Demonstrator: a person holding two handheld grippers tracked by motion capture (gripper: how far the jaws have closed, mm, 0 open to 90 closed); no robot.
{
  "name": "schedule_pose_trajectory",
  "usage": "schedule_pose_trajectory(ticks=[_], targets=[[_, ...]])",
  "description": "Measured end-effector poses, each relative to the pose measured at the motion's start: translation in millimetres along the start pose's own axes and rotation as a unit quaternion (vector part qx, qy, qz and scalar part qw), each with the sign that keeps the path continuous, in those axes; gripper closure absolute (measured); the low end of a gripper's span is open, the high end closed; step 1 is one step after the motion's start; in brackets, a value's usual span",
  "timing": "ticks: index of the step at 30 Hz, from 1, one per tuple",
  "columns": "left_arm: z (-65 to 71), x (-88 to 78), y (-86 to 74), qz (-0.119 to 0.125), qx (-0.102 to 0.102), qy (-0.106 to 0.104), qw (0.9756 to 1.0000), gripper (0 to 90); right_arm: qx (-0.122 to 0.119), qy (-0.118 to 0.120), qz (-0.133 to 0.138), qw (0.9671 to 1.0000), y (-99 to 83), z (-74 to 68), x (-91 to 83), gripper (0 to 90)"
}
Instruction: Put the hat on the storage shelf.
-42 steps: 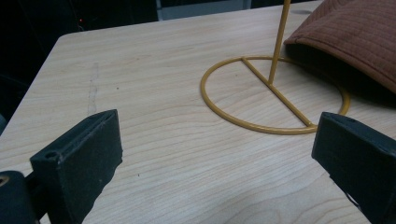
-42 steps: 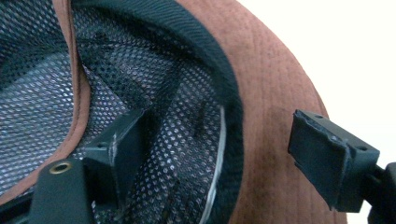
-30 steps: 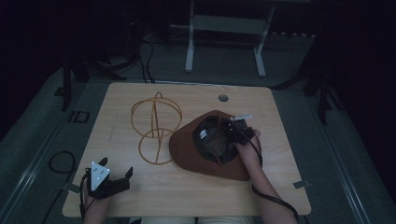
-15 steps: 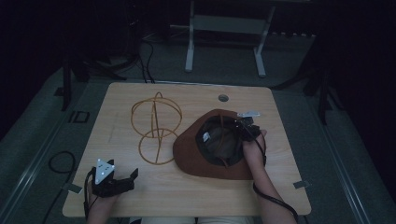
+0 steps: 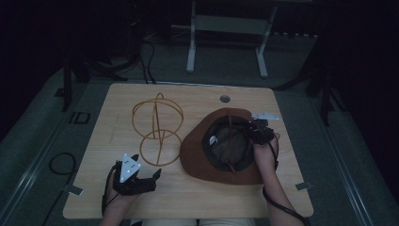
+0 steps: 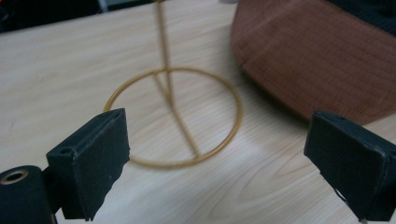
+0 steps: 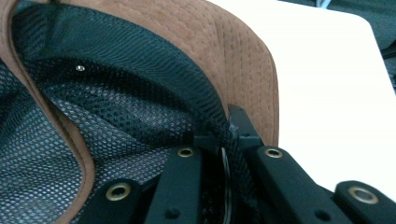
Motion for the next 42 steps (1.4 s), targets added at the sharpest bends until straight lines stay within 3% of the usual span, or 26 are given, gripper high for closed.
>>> schedule_pose_trajectory(ticks=[5,10,14,20,24,29,36,42], targets=[[13.3,6.2,18.7,-0.003,0.013,-0.023,0.9996,8.3,0.0,-0.002,0.001,1.0,-4.7,2.4,-7.5,84.7],[24.5,20.8,33.7,-0.02,0.016,-0.052,0.9983,8.3,0.0,0.001,-0.002,1.0,-9.7,2.5,-9.7,84.7],[37.4,34.5,48.6,-0.031,0.029,-0.063,0.9971,8.3,-0.005,0.001,-0.003,1.0,-11.9,1.9,-11.7,84.7],[55.3,56.9,67.4,-0.048,0.058,-0.081,0.9939,8.3,-0.003,-0.001,-0.006,1.0,-14.7,3.5,-12.4,84.7],[64.9,73.2,78.6,-0.055,0.067,-0.091,0.9921,8.3,-0.004,-0.003,-0.008,1.0,-16.5,4.5,-12.5,84.7],[74.7,99.2,97.2,-0.074,0.078,-0.11,0.9881,8.4,-0.003,-0.004,-0.007,1.0,-17.3,5.8,-14.5,84.7],[84.4,134.0,122.1,-0.087,0.082,-0.112,0.9865,8.4,-0.001,-0.005,-0.005,1.0,-18.7,9.5,-16.4,84.7],[88.6,164.2,136.6,-0.102,0.092,-0.095,0.986,11.1,0.0,-0.007,-0.004,1.0,-20.6,11.3,-17.7,84.7]])
Point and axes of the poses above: each handheld gripper's, and its own axes: x roughly forward along the jaws, y roughly out of its top, z roughly to its right, the point moved 2 cm from there along x, roughly forward along the jaws, and after that the axes turned 8 degrees about -y, right-handed, at the moved point
